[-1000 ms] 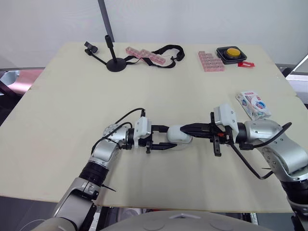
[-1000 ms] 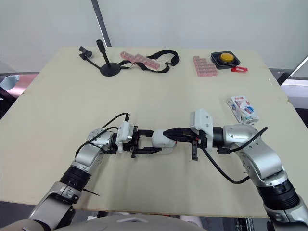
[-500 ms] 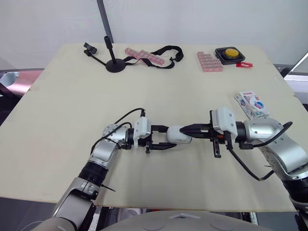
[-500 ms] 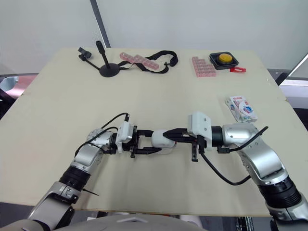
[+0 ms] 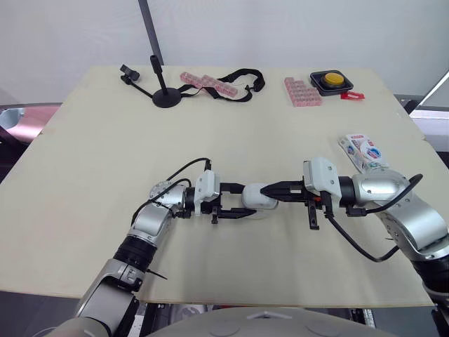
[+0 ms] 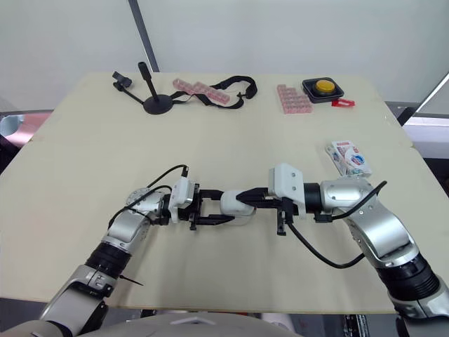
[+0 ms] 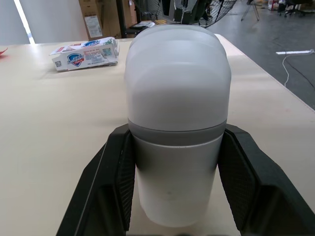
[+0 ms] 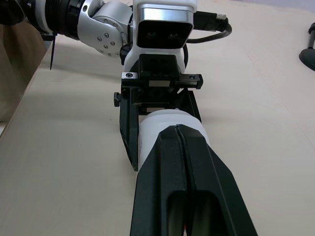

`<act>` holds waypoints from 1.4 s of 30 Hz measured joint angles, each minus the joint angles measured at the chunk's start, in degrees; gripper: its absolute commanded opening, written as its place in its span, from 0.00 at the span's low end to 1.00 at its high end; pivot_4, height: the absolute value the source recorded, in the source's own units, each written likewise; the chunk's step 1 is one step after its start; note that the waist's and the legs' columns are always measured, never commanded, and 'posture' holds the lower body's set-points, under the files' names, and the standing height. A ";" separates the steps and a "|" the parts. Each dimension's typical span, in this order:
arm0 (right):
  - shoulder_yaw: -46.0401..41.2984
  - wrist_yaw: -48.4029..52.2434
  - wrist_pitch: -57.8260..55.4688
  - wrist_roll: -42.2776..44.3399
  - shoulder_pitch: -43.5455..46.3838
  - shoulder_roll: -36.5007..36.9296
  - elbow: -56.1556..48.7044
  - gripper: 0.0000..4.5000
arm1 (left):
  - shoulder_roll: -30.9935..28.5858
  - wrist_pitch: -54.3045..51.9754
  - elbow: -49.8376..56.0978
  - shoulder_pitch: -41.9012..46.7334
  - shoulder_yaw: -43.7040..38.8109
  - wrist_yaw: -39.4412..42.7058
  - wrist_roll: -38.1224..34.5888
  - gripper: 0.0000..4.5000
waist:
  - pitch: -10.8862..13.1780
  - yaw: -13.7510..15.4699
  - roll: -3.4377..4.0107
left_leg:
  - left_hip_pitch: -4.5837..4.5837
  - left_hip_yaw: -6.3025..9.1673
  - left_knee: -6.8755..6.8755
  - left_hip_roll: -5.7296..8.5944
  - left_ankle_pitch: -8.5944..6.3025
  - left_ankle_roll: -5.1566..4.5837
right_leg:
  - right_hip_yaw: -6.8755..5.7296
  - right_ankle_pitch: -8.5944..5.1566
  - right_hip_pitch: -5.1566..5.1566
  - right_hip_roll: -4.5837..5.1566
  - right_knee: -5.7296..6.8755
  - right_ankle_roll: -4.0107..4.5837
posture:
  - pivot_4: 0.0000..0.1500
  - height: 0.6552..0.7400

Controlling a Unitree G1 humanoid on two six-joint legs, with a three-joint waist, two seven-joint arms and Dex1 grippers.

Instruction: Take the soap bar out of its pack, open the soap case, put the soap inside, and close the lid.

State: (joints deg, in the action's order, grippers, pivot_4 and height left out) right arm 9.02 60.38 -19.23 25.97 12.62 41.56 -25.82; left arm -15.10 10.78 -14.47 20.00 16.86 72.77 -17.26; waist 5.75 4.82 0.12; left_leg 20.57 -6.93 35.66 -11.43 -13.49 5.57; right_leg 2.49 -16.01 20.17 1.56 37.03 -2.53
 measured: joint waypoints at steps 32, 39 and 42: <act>-15.26 11.74 25.25 3.44 -14.83 -3.97 15.95 1.00 | -8.87 -81.60 19.25 1.97 -9.71 -22.13 -31.28 0.42 | 0.13 -0.01 -0.02 | 0.86 0.09 -0.03 0.07 -0.02 0.03 | -0.13 0.01 0.69 -0.06 -0.31 -0.01 | 1.00 1.00; -14.05 11.64 25.06 3.41 -13.52 -3.97 15.96 1.00 | -6.64 -95.20 15.28 4.26 -11.96 -26.44 -34.83 0.42 | 0.14 -0.01 -0.03 | 0.87 0.13 -0.07 0.07 -0.02 0.04 | -0.17 0.01 0.61 -0.07 -0.43 -0.02 | 1.00 1.00; -13.92 11.62 24.48 3.46 -13.41 -3.96 15.95 1.00 | -5.98 -96.61 14.17 5.04 -12.35 -27.75 -34.69 0.42 | 0.14 0.07 -0.03 | 0.85 0.17 -0.08 0.08 -0.02 0.04 | -0.21 0.02 0.52 -0.06 -0.51 -0.02 | 1.00 1.00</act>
State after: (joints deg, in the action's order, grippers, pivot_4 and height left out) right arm -4.90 72.00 5.25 29.42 -0.79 37.60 -9.88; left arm -21.08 -85.83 -0.30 25.04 4.51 45.02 -51.95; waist 5.89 4.88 0.09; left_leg 21.43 -6.76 35.58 -11.34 -13.51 5.60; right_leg 2.28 -16.00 20.69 1.50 36.52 -2.55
